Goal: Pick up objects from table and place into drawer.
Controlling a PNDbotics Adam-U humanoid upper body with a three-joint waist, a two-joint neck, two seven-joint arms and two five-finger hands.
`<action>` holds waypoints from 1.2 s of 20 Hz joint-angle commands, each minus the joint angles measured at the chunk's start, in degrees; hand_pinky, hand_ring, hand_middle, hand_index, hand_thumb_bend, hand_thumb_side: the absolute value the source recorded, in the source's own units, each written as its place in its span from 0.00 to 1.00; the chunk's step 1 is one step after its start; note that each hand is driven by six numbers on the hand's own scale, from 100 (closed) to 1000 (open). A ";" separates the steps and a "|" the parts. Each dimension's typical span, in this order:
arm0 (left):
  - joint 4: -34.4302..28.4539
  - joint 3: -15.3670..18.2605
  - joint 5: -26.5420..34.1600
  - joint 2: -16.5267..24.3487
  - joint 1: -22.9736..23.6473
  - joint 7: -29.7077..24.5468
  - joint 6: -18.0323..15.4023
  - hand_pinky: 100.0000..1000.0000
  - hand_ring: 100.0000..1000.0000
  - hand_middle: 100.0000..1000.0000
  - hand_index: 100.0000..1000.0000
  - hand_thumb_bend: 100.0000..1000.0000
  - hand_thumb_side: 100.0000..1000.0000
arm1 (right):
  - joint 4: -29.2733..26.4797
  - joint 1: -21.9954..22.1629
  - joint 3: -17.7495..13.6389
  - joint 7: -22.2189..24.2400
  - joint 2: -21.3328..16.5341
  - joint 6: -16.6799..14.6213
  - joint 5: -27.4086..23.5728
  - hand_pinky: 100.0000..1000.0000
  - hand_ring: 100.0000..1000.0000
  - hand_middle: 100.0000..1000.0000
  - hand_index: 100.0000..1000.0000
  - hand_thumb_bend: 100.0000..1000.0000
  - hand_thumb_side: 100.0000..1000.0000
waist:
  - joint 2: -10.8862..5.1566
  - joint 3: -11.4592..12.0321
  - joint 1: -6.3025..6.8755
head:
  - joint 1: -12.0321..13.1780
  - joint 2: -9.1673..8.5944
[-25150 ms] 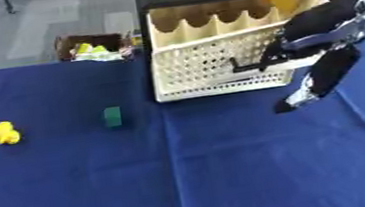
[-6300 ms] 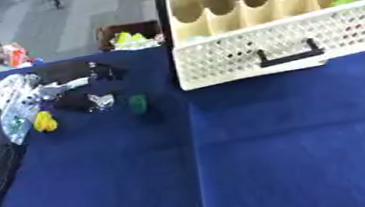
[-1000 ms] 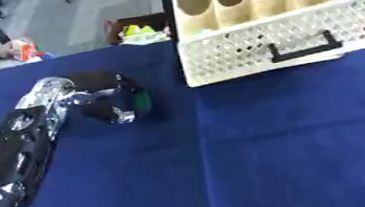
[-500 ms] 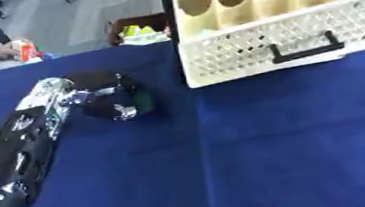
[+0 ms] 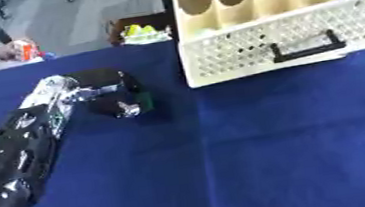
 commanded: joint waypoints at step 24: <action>0.94 -0.14 -6.34 -0.60 -0.23 5.02 0.31 0.65 0.70 0.59 0.75 0.02 1.00 | -0.93 -0.45 -1.59 -1.59 0.17 0.17 -0.82 0.83 0.20 0.17 0.63 0.00 0.66 | -0.50 -0.59 0.00 | 0.55 -0.32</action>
